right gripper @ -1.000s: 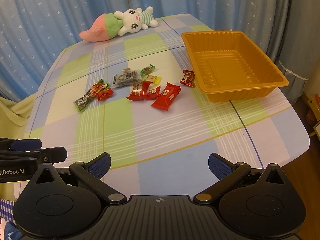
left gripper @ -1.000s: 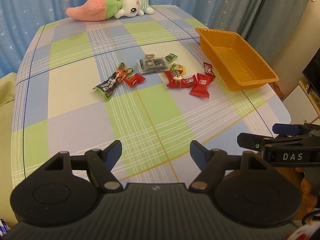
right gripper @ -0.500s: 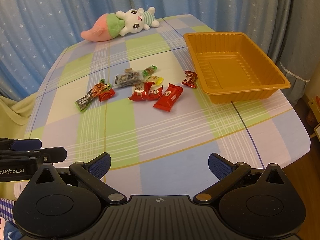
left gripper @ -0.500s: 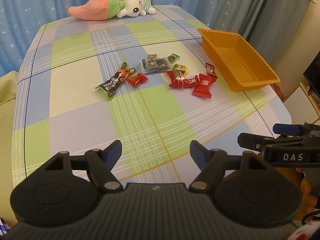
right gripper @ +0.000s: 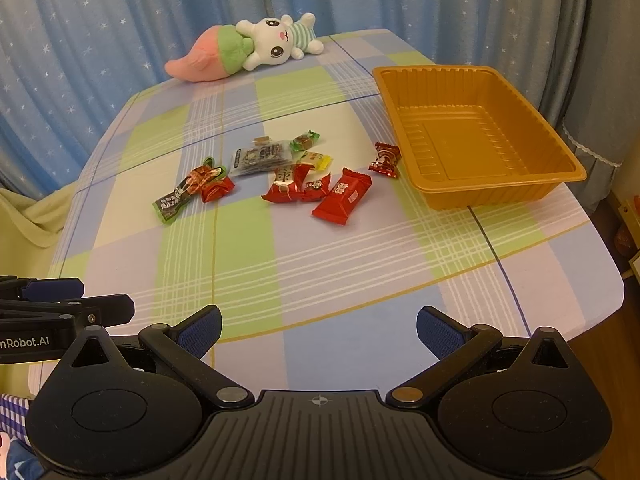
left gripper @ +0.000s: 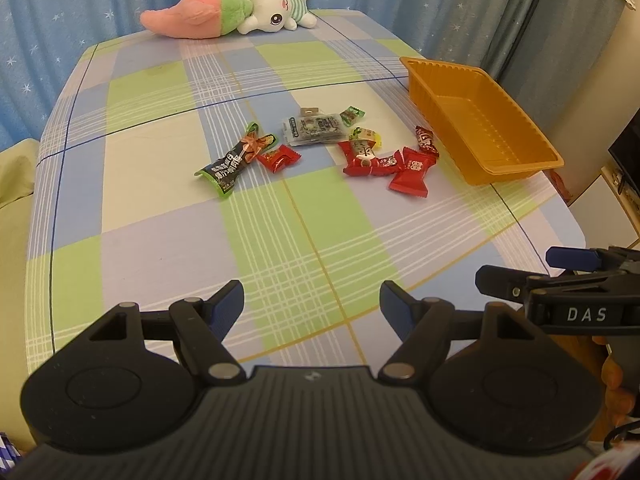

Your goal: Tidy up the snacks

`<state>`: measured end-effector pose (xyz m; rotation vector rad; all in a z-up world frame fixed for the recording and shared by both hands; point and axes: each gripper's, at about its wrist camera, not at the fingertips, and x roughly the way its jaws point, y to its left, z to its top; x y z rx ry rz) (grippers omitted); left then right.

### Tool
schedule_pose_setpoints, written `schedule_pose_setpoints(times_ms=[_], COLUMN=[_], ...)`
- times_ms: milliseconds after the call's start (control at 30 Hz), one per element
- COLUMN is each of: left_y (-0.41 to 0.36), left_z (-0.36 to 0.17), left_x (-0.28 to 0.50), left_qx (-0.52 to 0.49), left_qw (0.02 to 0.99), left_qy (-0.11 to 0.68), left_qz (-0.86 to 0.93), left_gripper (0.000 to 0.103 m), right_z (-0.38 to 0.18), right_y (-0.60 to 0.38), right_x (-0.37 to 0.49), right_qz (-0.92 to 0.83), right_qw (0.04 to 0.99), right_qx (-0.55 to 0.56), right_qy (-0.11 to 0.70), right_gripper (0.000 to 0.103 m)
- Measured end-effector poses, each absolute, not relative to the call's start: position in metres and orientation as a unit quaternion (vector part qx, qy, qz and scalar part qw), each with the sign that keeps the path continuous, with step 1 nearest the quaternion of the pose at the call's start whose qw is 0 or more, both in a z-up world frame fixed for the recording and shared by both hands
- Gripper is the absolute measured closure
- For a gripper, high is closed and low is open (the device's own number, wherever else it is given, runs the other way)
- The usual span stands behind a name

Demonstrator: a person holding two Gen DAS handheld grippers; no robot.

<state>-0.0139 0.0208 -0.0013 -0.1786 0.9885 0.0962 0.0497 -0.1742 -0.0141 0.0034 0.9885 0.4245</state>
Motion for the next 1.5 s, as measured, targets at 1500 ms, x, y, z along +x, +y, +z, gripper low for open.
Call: schedule_pose_setpoints(times_ms=[1500], left_y=[0.079], left_z=[-0.011], left_x=[-0.004], left_qx=[-0.103], left_qw=[0.873], left_qy=[0.462], left_qz=[0.118], left_gripper=[0.028], right_z=[-0.033], right_y=[-0.180], right_x=[0.080], right_qz=[0.194], right_qw=[0.879], right_qx=[0.019], right_qy=[0.436], right_gripper=[0.000])
